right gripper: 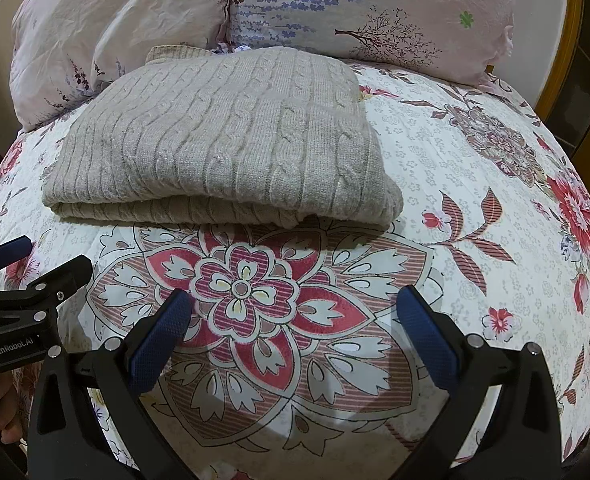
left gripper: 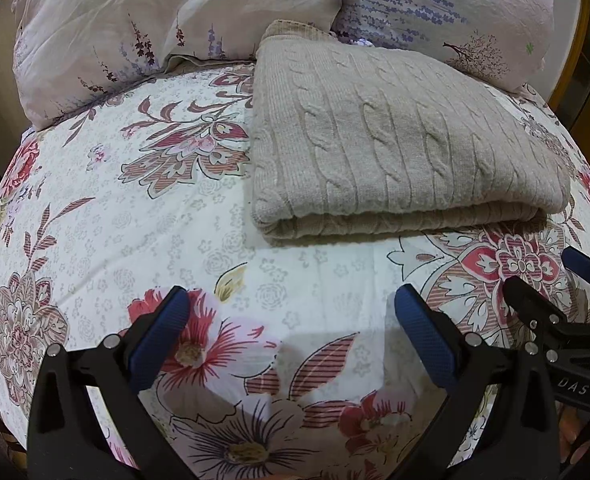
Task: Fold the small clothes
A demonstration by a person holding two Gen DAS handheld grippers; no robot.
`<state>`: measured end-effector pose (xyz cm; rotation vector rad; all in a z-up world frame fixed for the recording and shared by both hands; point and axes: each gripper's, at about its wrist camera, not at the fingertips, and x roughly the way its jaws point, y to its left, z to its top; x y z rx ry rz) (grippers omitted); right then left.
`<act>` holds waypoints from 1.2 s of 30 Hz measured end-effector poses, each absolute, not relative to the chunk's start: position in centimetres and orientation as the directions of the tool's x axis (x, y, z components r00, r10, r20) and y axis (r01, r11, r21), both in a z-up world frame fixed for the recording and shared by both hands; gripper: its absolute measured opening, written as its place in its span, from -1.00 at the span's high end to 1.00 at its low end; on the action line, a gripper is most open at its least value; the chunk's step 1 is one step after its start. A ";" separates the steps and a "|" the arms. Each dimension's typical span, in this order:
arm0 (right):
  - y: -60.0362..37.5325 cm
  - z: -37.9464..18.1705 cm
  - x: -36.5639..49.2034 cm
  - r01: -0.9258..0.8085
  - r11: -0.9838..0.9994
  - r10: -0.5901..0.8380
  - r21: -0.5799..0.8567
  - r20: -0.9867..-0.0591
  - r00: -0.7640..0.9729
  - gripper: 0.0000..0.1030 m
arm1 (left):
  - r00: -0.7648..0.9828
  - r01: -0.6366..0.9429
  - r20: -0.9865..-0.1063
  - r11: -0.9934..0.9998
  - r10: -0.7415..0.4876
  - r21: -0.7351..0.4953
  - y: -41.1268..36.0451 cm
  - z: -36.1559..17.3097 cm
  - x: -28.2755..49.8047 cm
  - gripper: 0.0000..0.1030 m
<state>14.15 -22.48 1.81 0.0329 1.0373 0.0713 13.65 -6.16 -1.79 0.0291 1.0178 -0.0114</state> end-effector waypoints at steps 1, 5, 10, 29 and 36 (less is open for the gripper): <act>-22.5 1.8 14.1 -0.044 0.997 0.075 0.061 -0.859 0.506 -0.97 | 0.525 0.023 -0.851 1.000 0.004 0.019 -6.2 -1.8 13.6 -0.97; -22.5 1.8 14.1 -0.044 0.997 0.075 0.061 -0.859 0.507 -0.97 | 0.523 0.024 -0.852 1.000 0.003 0.019 -6.2 -1.8 13.7 -0.97; -22.5 1.8 14.2 -0.044 0.997 0.075 0.061 -0.859 0.507 -0.97 | 0.523 0.025 -0.852 1.000 0.003 0.019 -6.2 -1.8 13.7 -0.97; -22.4 1.8 14.2 -0.043 0.997 0.074 0.061 -0.859 0.507 -0.97 | 0.515 0.021 -0.857 1.000 0.005 0.018 -6.2 -1.9 13.8 -0.97; -22.4 1.8 14.1 -0.042 0.997 0.074 0.061 -0.859 0.507 -0.97 | 0.527 0.026 -0.850 0.999 0.003 0.019 -6.1 -1.9 13.7 -0.97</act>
